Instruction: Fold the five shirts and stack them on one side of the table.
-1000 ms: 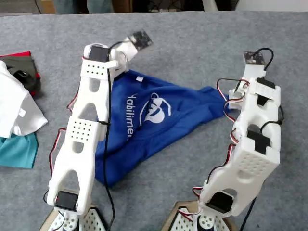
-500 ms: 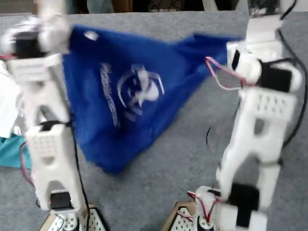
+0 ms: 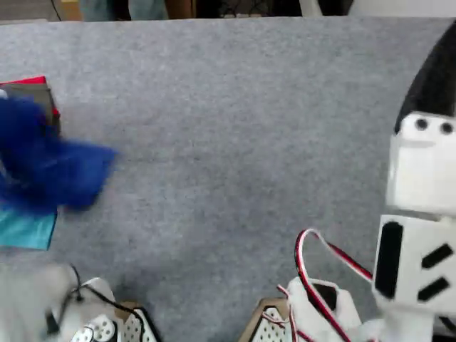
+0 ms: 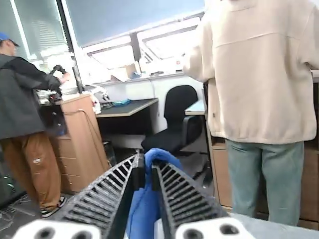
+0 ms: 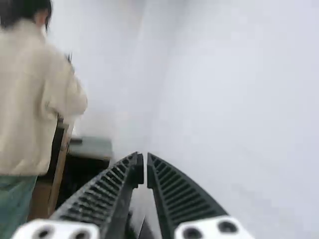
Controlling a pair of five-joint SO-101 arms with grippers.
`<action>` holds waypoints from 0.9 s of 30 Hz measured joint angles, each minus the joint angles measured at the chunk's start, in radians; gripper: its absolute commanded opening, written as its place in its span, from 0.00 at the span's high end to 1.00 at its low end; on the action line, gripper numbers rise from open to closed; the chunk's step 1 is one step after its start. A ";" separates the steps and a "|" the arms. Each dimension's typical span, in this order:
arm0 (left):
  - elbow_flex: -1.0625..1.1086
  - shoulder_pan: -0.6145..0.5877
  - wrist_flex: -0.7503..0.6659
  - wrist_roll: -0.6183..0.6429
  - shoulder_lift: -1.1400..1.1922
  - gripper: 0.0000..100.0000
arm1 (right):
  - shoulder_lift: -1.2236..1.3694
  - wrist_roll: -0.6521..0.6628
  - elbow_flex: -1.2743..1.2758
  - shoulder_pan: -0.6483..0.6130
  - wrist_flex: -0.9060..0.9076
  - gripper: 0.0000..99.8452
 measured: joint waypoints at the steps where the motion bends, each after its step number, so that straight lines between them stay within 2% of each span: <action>1: 0.072 -0.002 0.000 -0.002 -0.043 0.97 | 0.014 0.000 0.000 0.002 0.075 0.99; 5: 0.423 -0.005 0.000 -0.052 -0.173 0.97 | 0.078 0.002 0.063 -0.012 0.370 0.99; 10: 0.825 -0.063 -0.008 -0.120 -0.319 0.97 | 0.135 0.101 0.311 -0.155 0.437 0.98; 13: 1.008 -0.150 -0.060 -0.164 -0.433 0.97 | 0.146 0.143 0.503 -0.305 0.434 0.97; 15: 1.129 -0.235 -0.094 -0.192 -0.503 0.97 | 0.163 0.184 0.626 -0.404 0.413 0.92; 17: 1.250 -0.319 -0.106 -0.235 -0.566 0.97 | 0.190 0.213 0.727 -0.470 0.371 0.87; 19: 1.370 -0.393 -0.115 -0.285 -0.626 0.97 | 0.235 0.226 0.795 -0.512 0.324 0.87; 24: 1.676 -0.534 -0.153 -0.405 -0.764 0.97 | 0.407 0.229 0.833 -0.652 0.173 0.87; 27: 1.829 -0.629 -0.222 -0.454 -0.822 0.97 | 0.539 0.229 0.822 -0.766 0.075 0.87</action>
